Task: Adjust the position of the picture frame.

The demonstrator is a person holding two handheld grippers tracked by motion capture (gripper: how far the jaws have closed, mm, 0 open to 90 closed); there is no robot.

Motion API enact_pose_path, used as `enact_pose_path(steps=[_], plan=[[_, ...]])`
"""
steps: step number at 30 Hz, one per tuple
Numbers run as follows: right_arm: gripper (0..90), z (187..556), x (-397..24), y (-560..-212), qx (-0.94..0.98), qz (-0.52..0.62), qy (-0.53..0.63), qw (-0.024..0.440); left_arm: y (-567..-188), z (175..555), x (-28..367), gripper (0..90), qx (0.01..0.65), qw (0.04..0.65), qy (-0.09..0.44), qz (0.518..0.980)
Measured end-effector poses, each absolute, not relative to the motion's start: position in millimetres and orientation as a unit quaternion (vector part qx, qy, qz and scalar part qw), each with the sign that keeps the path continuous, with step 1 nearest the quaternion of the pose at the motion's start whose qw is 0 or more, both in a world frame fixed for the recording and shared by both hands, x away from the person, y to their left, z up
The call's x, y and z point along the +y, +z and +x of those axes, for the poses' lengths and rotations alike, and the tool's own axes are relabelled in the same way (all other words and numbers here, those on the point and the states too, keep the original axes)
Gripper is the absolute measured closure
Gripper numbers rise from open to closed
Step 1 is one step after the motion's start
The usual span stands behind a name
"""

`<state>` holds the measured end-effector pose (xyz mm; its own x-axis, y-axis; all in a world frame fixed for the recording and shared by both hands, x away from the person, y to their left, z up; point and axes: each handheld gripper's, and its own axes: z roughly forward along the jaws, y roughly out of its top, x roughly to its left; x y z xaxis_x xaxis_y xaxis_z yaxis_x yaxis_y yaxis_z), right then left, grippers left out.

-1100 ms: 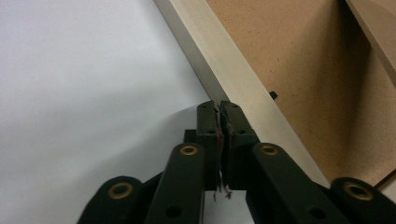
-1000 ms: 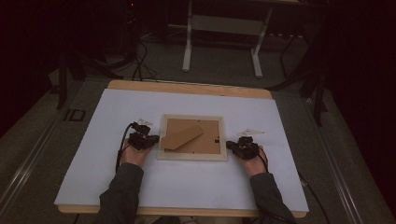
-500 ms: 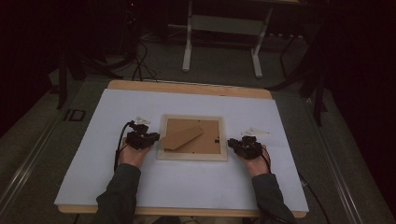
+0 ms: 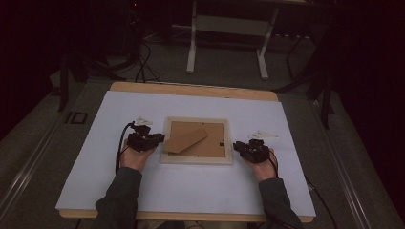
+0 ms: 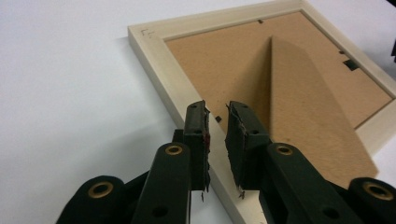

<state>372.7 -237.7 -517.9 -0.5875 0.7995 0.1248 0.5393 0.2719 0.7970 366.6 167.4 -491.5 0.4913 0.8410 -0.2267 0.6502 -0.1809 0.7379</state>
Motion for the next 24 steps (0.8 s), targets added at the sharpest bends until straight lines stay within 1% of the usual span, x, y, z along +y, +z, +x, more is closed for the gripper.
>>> enact_pose_path(steps=[5,9,14,24], plan=[[75.5,372,-239,-518,0.781,0.43,0.427,0.151,-482,364,164,76.5,0.485,0.417,0.12,0.759],[74.8,371,-240,-516,0.779,0.43,0.43,0.151,-474,365,163,72.0,0.483,0.427,0.119,0.756],[74.0,370,-241,-516,0.778,0.43,0.432,0.151,-465,365,159,69.4,0.476,0.435,0.12,0.755],[72.8,370,-239,-515,0.782,0.428,0.427,0.153,-453,368,142,58.9,0.45,0.448,0.104,0.765]])
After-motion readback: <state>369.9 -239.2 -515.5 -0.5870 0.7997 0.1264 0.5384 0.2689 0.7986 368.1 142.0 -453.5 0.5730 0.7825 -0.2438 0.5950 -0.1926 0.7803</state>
